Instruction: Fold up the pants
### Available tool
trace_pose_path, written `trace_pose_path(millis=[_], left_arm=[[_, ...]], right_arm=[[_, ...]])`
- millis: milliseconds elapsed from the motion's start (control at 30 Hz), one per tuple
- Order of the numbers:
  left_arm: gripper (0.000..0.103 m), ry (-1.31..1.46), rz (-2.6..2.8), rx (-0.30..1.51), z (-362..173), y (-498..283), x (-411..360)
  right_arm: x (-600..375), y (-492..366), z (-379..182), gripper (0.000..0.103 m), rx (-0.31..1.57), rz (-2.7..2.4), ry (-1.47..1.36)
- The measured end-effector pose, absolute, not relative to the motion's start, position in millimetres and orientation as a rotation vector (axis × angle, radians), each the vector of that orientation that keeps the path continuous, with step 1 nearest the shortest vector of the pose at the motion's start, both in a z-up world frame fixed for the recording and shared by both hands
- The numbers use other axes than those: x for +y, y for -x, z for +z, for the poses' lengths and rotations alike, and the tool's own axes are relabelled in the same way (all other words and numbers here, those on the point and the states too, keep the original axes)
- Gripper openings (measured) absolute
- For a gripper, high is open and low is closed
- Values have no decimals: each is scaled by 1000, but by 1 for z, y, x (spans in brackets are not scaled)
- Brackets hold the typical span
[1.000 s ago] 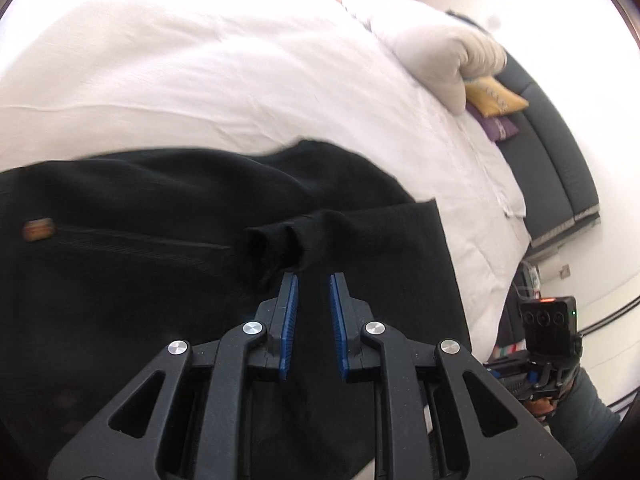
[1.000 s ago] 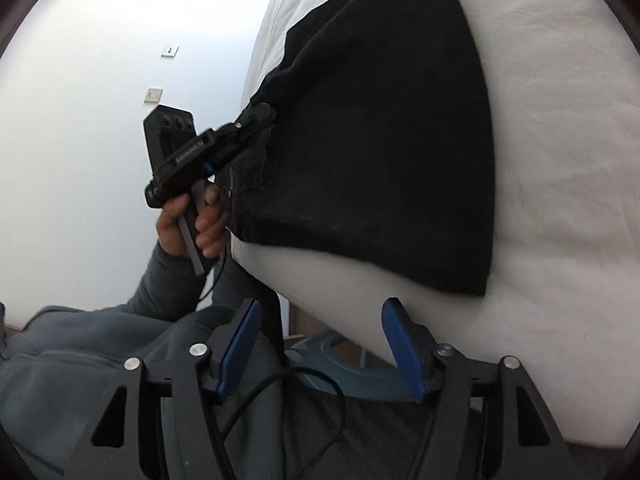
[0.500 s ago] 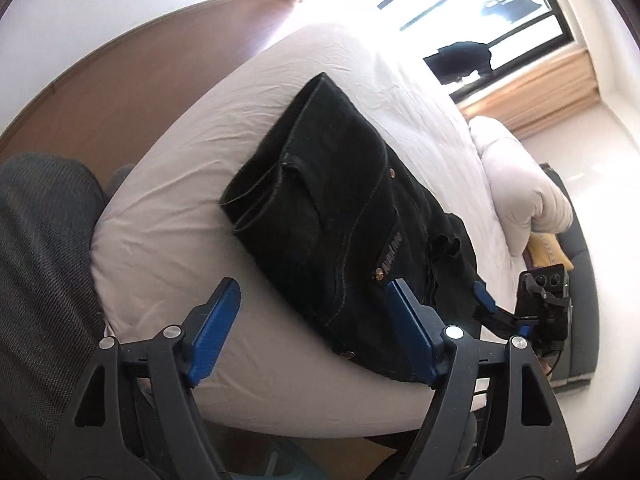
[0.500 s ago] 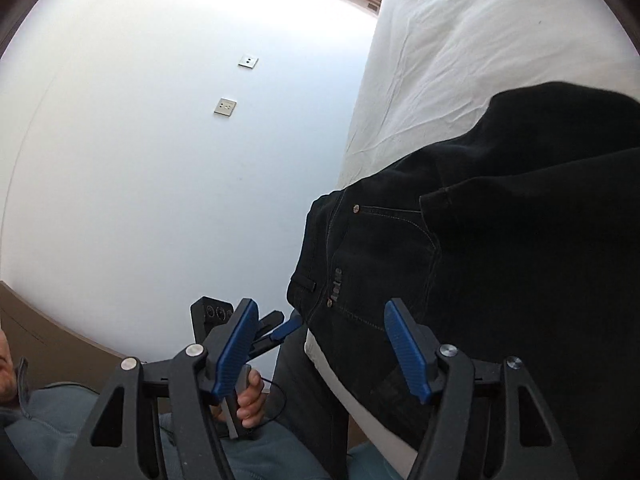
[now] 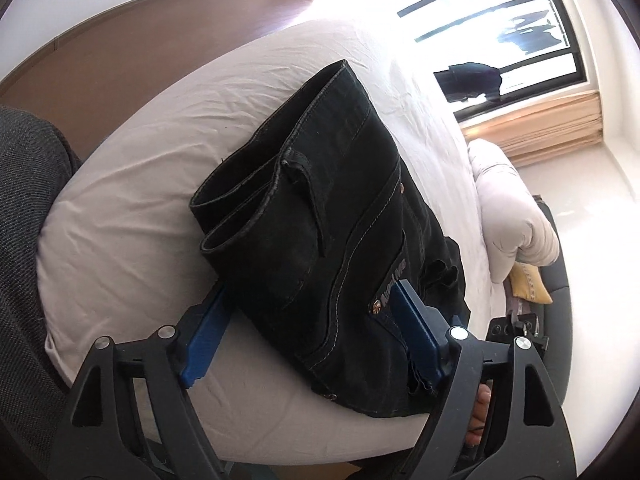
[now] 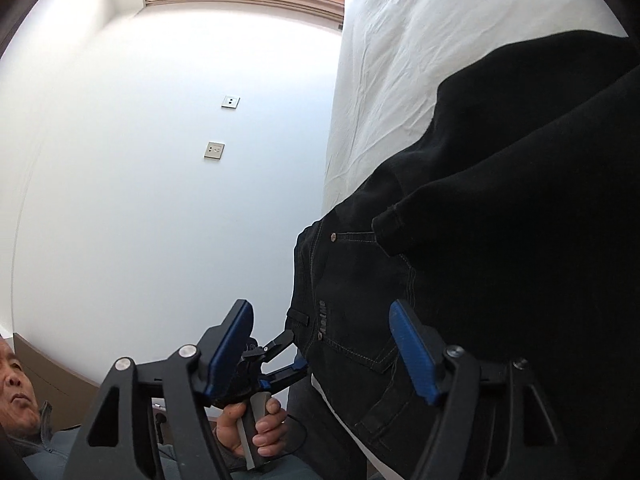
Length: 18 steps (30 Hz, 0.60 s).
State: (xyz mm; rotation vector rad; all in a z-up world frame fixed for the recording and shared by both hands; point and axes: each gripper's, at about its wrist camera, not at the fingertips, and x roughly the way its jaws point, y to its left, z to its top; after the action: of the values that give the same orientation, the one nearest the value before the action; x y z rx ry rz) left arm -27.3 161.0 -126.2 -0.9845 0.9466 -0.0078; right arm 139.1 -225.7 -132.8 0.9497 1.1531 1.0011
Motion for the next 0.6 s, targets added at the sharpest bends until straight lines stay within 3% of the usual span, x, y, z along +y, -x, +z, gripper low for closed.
trace_pose_path(millis=[267,367,400,433,600], left_arm=[[77,1158,-61,894,-138,18,176],[53,1193,-63,898,-146,15,182],[38,1209,-64,902,-148,13,183],[30,1230,-65,913,-152,11,185],[20,1244,-66,915,-158,2,181]], right_arm=[[-222,-137,-147,74,1190,1003,-990],[-220,-138,-143,74,1197,1015,-975],[-218,-139,-143,74,1202,1015,-970],[-217,-140,-143,74,1206,1012,-965],[-223,-139,-143,68,1269,969,-877]])
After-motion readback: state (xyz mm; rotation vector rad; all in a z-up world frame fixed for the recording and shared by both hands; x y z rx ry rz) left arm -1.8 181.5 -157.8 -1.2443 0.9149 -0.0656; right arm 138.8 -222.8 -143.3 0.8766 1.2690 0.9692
